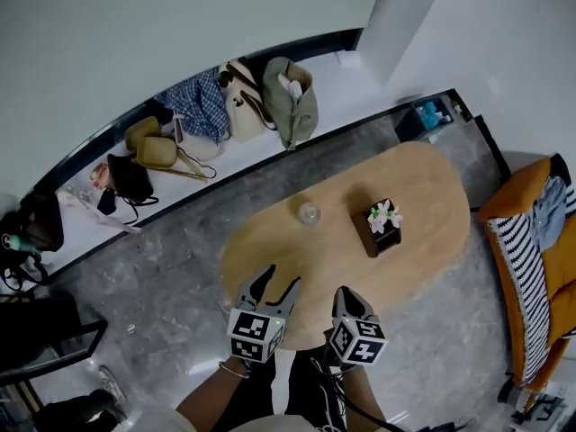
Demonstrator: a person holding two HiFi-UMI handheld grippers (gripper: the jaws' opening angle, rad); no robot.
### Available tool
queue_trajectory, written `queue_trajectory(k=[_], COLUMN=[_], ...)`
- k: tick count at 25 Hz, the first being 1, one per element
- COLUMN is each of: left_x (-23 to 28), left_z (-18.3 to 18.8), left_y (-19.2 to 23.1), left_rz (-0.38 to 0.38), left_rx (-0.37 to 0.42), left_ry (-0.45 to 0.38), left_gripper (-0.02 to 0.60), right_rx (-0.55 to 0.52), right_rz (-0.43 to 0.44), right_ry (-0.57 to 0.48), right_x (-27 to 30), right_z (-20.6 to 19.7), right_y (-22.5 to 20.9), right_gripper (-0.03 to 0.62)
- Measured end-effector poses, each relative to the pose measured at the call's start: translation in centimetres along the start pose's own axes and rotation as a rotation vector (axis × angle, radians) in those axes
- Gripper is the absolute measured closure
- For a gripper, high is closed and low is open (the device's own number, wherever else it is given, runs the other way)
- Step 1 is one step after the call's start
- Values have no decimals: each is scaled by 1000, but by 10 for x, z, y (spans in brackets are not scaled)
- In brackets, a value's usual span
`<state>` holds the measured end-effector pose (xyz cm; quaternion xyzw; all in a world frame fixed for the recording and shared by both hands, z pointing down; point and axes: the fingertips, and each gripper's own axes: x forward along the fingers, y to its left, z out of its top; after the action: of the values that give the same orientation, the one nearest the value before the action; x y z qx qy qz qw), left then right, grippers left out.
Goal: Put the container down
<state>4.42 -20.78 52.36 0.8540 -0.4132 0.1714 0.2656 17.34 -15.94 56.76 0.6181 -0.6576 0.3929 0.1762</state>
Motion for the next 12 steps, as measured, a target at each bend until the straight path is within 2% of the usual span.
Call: queue_trajectory(k=[5, 8, 11, 12], left_x=[-50, -79, -106, -115], left_z=[21, 36, 54, 57], left_y=[-16, -22, -24, -27], left_rz=[14, 9, 4, 1], left_rx=[4, -12, 19, 34], left_ry=[28, 34, 26, 21], left_gripper=[459, 499, 569, 572], right_rx=[-12, -36, -63, -68], right_rz=[8, 5, -5, -10], right_ry=[-73, -100, -140, -156], right_x=[-51, -80, -106, -116], right_z=[30, 43, 56, 58], right_y=[30, 45, 56, 58], right_gripper=[571, 571, 571, 571])
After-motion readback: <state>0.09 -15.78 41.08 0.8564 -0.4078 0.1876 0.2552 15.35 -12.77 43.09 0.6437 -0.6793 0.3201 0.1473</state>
